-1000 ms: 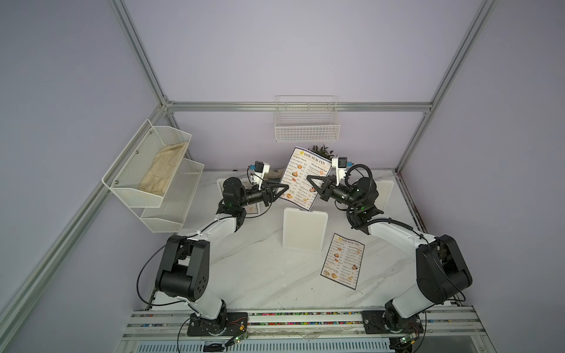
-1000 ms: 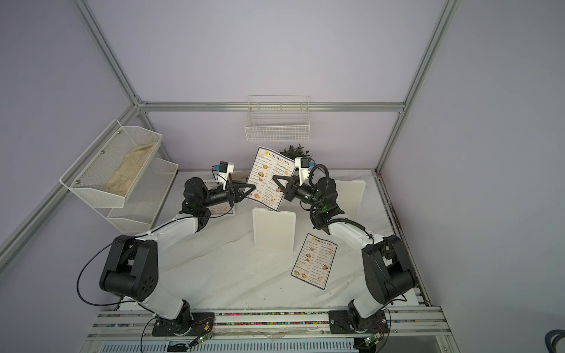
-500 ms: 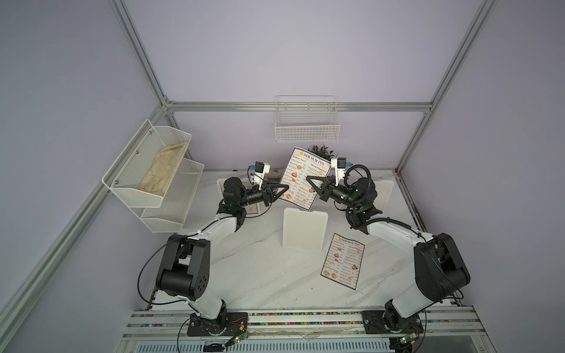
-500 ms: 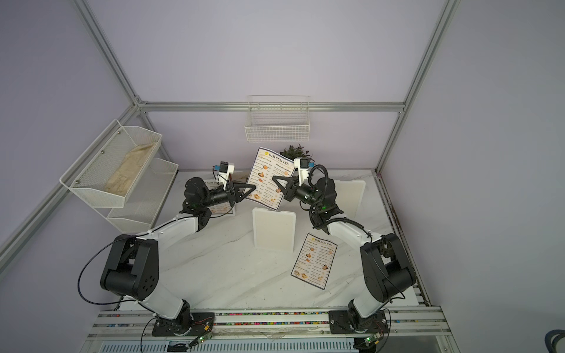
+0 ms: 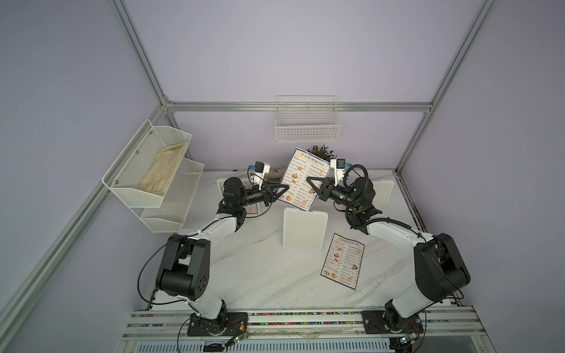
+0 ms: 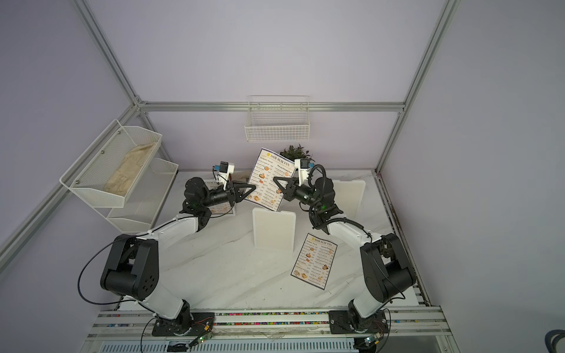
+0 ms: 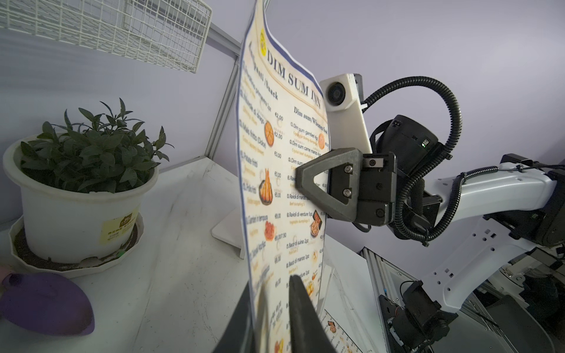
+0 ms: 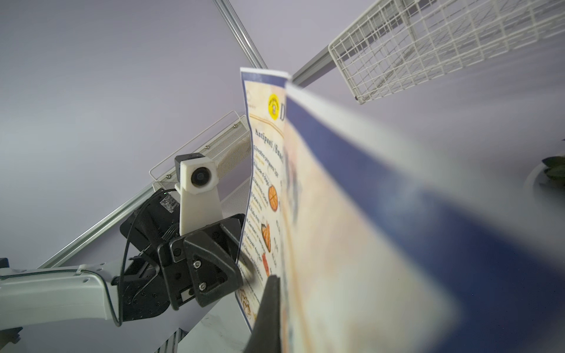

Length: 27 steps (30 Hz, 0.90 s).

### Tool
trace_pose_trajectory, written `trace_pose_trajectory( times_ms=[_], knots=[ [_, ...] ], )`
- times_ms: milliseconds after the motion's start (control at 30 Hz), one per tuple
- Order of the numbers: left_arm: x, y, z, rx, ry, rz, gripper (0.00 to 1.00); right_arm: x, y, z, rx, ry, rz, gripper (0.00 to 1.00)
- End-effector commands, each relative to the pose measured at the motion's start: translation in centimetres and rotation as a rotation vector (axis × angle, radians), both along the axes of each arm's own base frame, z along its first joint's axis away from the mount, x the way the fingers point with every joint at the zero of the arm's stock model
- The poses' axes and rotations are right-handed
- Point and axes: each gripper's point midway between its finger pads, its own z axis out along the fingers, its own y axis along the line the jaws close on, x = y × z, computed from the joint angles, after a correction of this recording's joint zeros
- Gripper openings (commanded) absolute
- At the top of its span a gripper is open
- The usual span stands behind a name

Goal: Insert the menus into the narrow rack
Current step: Insert the menu into the narrow rack.

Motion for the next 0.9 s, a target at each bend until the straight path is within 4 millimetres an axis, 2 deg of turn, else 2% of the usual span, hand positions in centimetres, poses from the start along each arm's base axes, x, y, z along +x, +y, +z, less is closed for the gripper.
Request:
trace_pose_trajectory(
  times_ms=[0,467,867],
  knots=[
    [-0.2,0.1,2.6,-0.013,-0.089,0.008,0.19,0.0,-0.2,1.9,0.02,0.008,-0.027,0.0],
    [-0.2,0.1,2.7,-0.013,-0.091,0.011,0.2,-0.1,-0.5,2.8,0.026,0.027,-0.048,0.0],
    [-0.4,0.1,2.5,-0.012,-0.087,0.014,0.21,-0.5,-0.5,2.8,0.026,0.038,-0.054,0.0]
  ],
)
